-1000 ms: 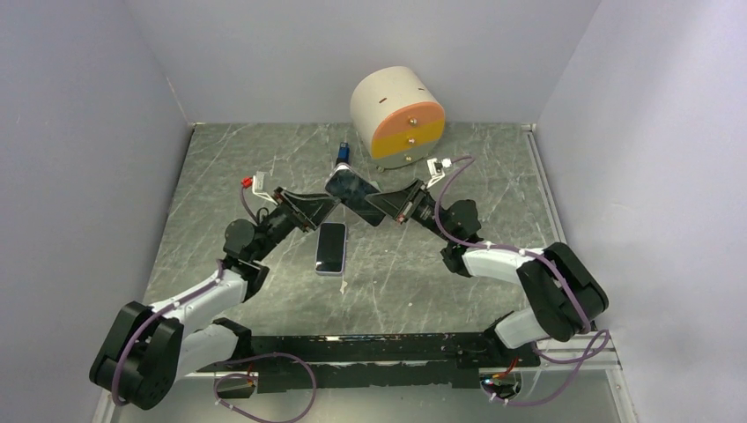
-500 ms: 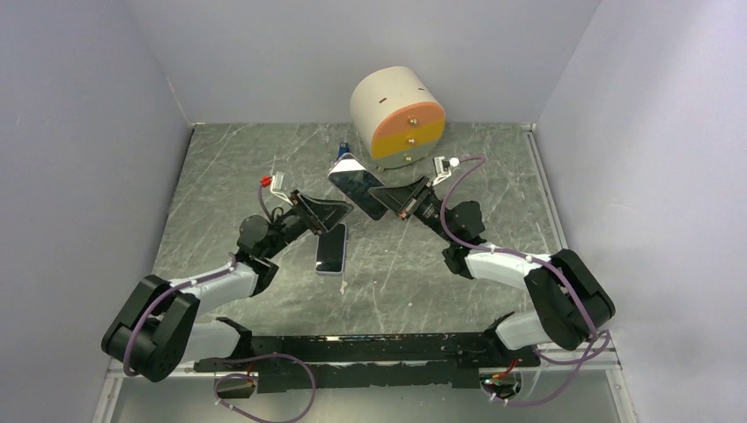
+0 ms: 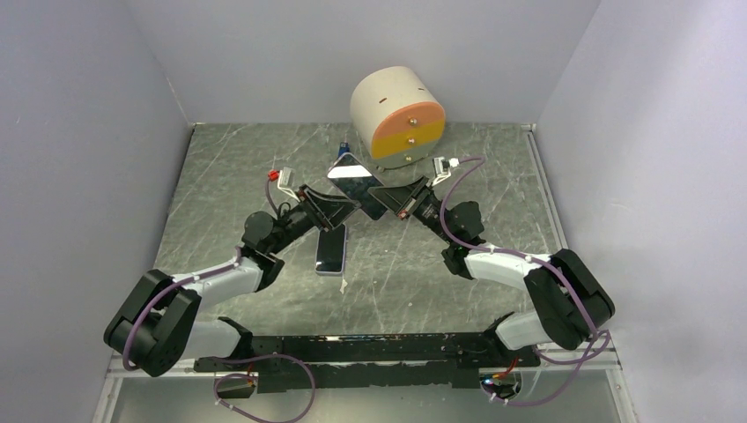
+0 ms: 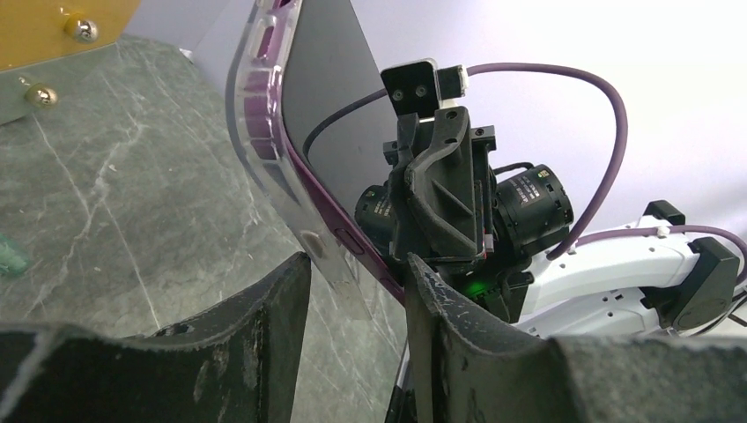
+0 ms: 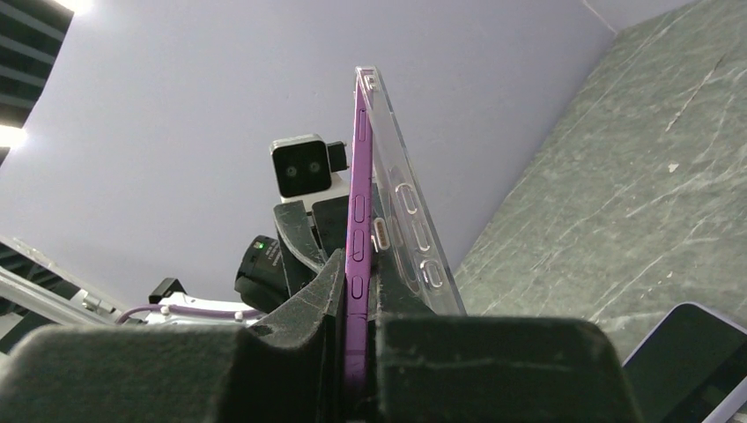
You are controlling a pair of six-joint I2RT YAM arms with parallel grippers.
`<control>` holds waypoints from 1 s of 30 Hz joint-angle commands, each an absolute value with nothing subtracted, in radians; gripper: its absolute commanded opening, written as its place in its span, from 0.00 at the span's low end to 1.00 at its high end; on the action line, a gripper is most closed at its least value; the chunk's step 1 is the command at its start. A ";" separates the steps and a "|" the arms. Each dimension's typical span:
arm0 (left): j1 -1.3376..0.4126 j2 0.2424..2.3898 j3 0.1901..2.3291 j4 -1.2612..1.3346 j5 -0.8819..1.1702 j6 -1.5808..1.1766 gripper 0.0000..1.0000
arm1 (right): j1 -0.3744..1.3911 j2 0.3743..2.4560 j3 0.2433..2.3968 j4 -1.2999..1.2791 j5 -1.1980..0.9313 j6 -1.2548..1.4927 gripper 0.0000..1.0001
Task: Take the phone out of the phone case
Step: Remove the phone case from the phone.
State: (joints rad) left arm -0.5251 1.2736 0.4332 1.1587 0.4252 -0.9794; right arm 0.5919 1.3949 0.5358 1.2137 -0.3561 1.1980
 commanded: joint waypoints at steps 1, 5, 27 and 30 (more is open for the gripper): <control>-0.530 1.282 0.439 1.170 0.386 -0.949 0.47 | 0.599 1.372 0.574 1.375 -0.346 1.232 0.00; -0.532 1.282 0.407 1.211 0.382 -0.946 0.51 | 0.599 1.354 0.573 1.347 -0.339 1.208 0.00; -0.537 1.233 0.348 1.206 0.359 -0.916 0.50 | 0.599 1.343 0.563 1.358 -0.317 1.203 0.00; -0.537 1.241 0.357 1.227 0.367 -0.921 0.50 | 0.598 1.344 0.567 1.361 -0.324 1.204 0.00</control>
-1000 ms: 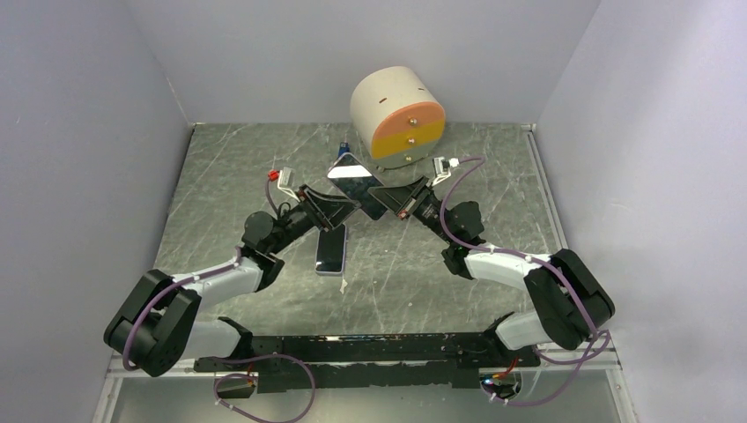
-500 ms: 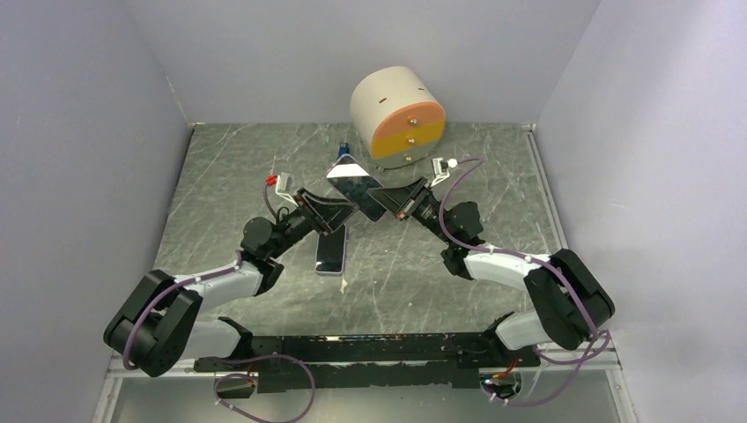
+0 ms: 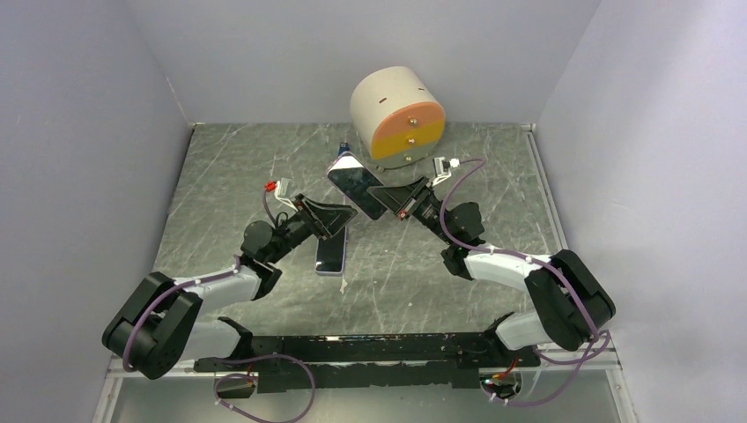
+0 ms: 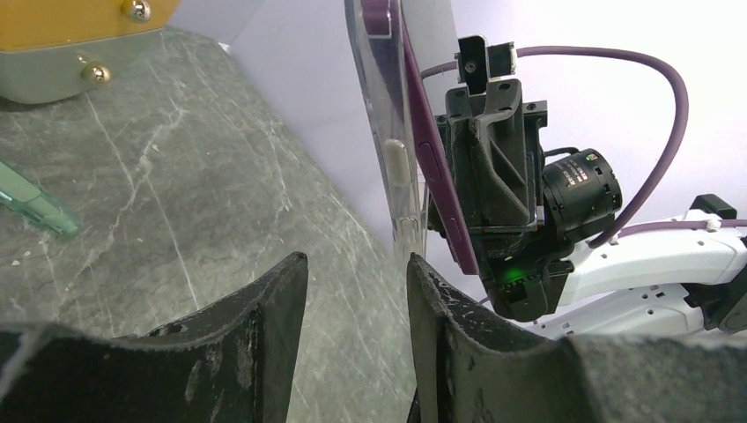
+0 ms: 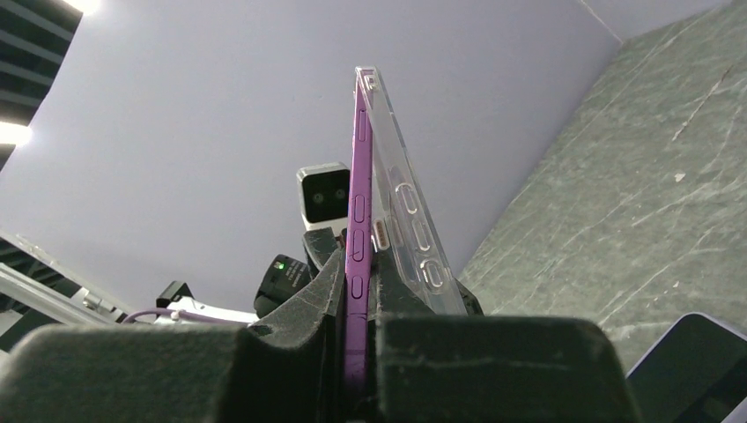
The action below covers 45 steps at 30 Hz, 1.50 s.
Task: Take the phone out of the phone case
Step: Remove the phone case from the phone.
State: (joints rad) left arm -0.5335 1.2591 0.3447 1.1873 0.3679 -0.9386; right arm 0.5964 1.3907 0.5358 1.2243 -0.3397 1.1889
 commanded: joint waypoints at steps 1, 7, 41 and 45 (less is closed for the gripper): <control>-0.538 1.245 0.363 1.232 0.376 -0.922 0.50 | 0.600 1.344 0.567 1.361 -0.325 1.205 0.00; -0.547 1.278 0.390 1.278 0.400 -0.929 0.51 | 0.603 1.350 0.567 1.369 -0.329 1.209 0.00; -0.551 1.259 0.499 1.152 0.197 -0.913 0.03 | 0.605 1.385 0.521 1.408 -0.379 1.206 0.00; -0.532 1.216 0.504 1.045 0.152 -0.890 0.03 | 0.584 1.394 0.501 1.443 -0.412 1.211 0.00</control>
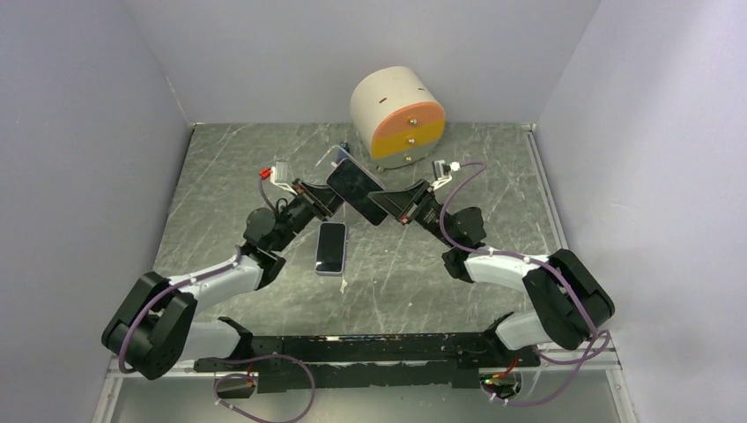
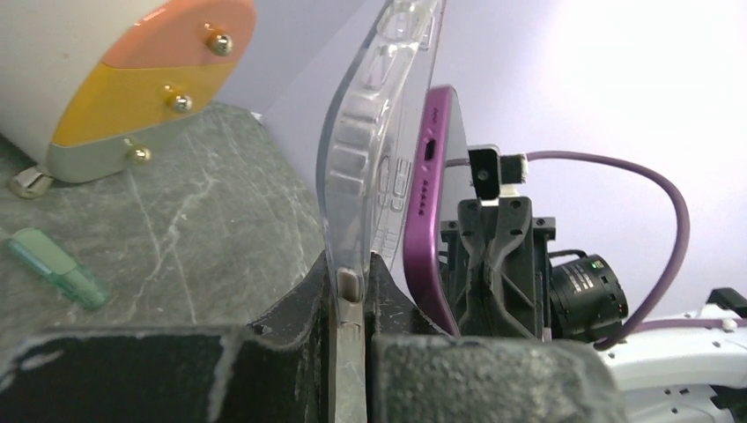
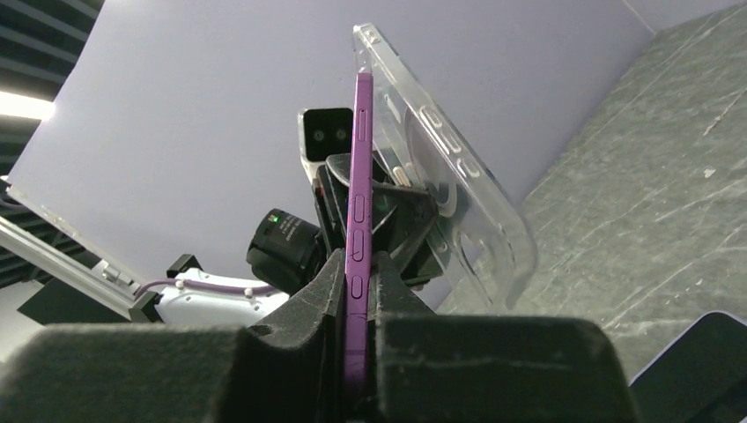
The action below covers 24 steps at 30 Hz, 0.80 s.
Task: Take the phone out of the phone case
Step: Remove the phone case from the phone, then place the phone case at the center of the board.
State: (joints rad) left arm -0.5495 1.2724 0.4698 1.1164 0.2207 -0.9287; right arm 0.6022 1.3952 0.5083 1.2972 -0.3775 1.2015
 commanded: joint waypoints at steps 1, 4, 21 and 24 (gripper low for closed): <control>-0.524 1.206 0.501 1.022 0.137 -0.885 0.02 | 0.575 1.394 0.491 1.455 -0.422 1.212 0.00; -0.476 1.178 0.491 0.957 0.107 -0.885 0.02 | 0.541 1.389 0.466 1.463 -0.455 1.208 0.00; -0.069 1.335 0.448 0.820 0.090 -0.979 0.03 | 0.422 1.435 0.306 1.416 -0.595 0.945 0.00; -0.005 1.417 0.459 0.828 0.105 -1.008 0.03 | 0.419 1.426 0.293 1.391 -0.605 0.903 0.00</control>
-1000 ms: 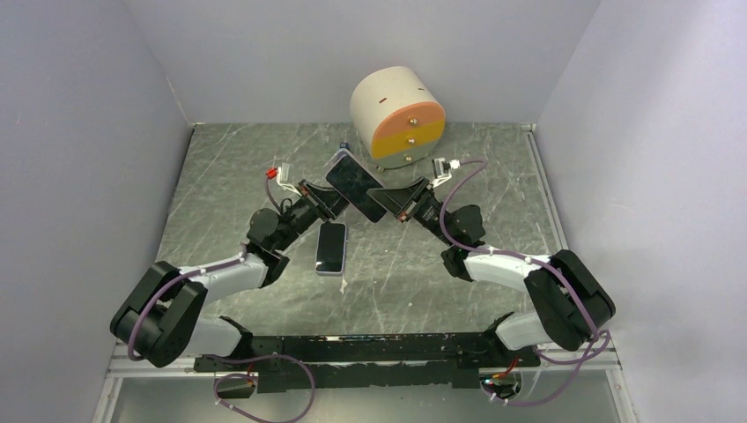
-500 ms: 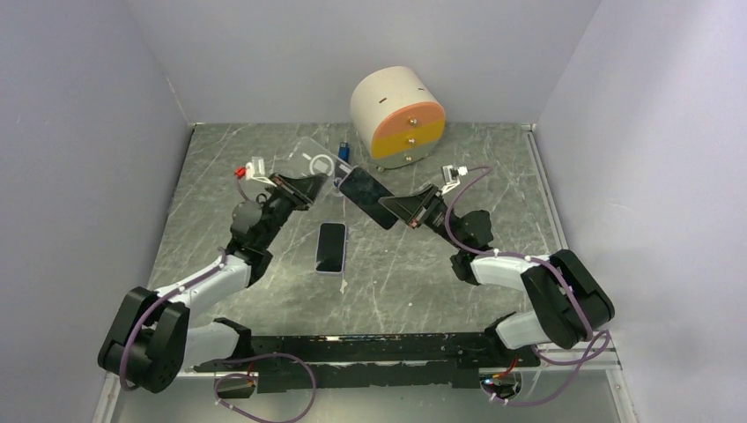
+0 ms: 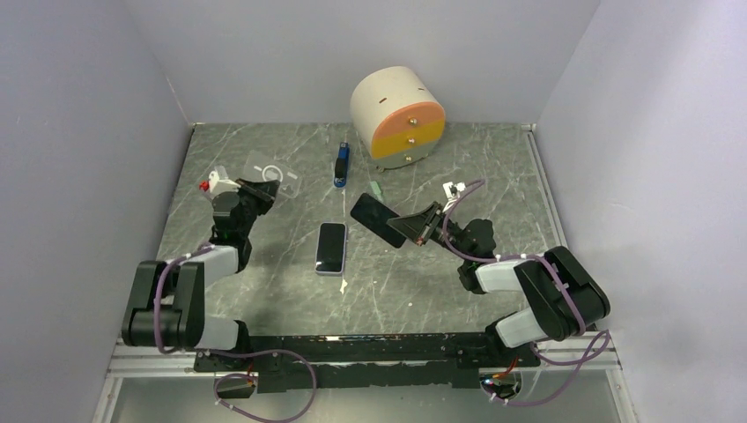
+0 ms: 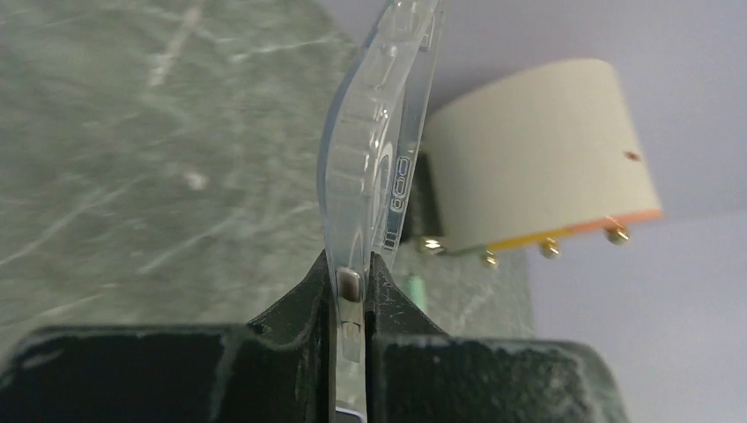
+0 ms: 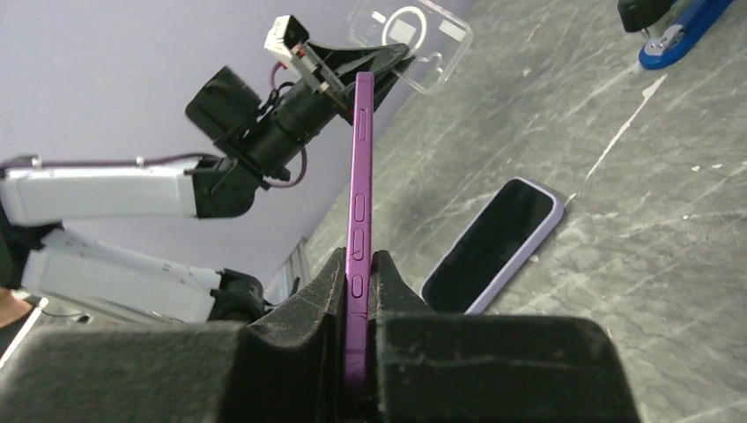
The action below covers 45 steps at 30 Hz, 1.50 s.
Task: Take the phone out of the phone case
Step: Place the phone case at the center of the board.
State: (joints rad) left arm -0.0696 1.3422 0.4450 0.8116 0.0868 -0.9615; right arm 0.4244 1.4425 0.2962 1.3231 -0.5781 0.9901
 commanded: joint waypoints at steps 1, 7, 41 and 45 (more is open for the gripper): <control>0.023 1.449 0.465 0.834 0.112 -1.024 0.02 | 0.419 1.417 0.292 1.372 -0.606 0.884 0.00; 0.106 1.666 0.524 0.904 0.180 -1.102 0.03 | 0.418 1.323 0.304 1.180 -0.556 0.739 0.00; 0.203 1.749 0.623 0.587 0.089 -1.243 0.67 | 0.418 1.230 0.286 1.082 -0.464 0.668 0.00; 0.204 1.693 0.627 0.471 0.067 -1.210 0.70 | 0.418 1.226 0.285 1.077 -0.460 0.666 0.00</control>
